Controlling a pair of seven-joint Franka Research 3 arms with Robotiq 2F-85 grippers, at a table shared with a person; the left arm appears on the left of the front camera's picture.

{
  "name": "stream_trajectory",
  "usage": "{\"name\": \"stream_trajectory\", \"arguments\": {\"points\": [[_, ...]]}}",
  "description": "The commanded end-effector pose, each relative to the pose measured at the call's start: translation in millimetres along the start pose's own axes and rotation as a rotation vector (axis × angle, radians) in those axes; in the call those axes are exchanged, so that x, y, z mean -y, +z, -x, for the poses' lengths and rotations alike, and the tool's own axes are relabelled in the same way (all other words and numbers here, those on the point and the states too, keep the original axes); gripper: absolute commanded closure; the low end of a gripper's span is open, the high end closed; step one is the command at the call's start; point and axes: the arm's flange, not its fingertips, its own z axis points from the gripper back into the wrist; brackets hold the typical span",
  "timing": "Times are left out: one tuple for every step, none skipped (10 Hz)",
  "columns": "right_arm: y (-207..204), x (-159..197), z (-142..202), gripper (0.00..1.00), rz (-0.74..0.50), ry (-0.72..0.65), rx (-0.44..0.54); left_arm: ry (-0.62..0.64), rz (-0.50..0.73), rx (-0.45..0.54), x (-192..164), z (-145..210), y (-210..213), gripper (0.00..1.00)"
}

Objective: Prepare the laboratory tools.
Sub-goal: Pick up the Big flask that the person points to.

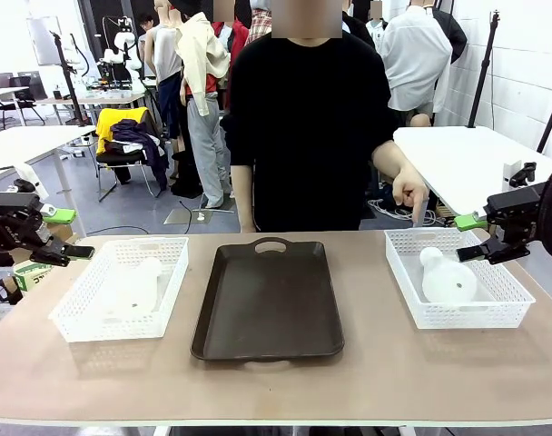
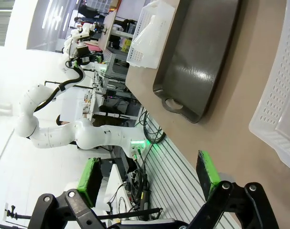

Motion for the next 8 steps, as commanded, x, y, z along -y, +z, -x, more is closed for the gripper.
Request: {"name": "stream_trajectory", "arguments": {"points": [[13.0, -29.0, -22.2, 0.00, 0.139, -0.039, -0.001, -0.007, 0.012, 0.003, 0.6, 0.2, 1.1, 0.00], [15.9, -45.8, -39.6, 0.00, 0.247, -0.049, -0.002, -0.007, 0.012, 0.003, 0.6, 0.2, 1.1, 0.00], [13.1, -62.6, -61.6, 0.00, 0.466, -0.085, 0.042, -0.007, 0.012, 0.003, 0.6, 0.2, 1.1, 0.00], [4.9, -73.2, -85.4, 0.00, 0.623, -0.141, 0.059, -0.007, 0.012, 0.003, 0.6, 0.2, 1.1, 0.00], [-6.2, -74.7, -110.4, 0.00, 0.772, -0.236, 0.045, -0.007, 0.012, 0.003, 0.6, 0.2, 1.1, 0.00], [-19.1, -68.4, -132.9, 0.00, 0.919, -0.330, 0.052, -0.007, 0.012, 0.003, 0.6, 0.2, 1.1, 0.00], [-33.6, -57.5, -152.5, 0.00, 1.064, -0.375, 0.079, -0.007, 0.012, 0.003, 0.6, 0.2, 1.1, 0.00], [-45.6, -45.8, -164.3, 0.00, 1.150, -0.413, 0.095, -0.007, 0.012, 0.003, 0.6, 0.2, 1.1, 0.00]]}}
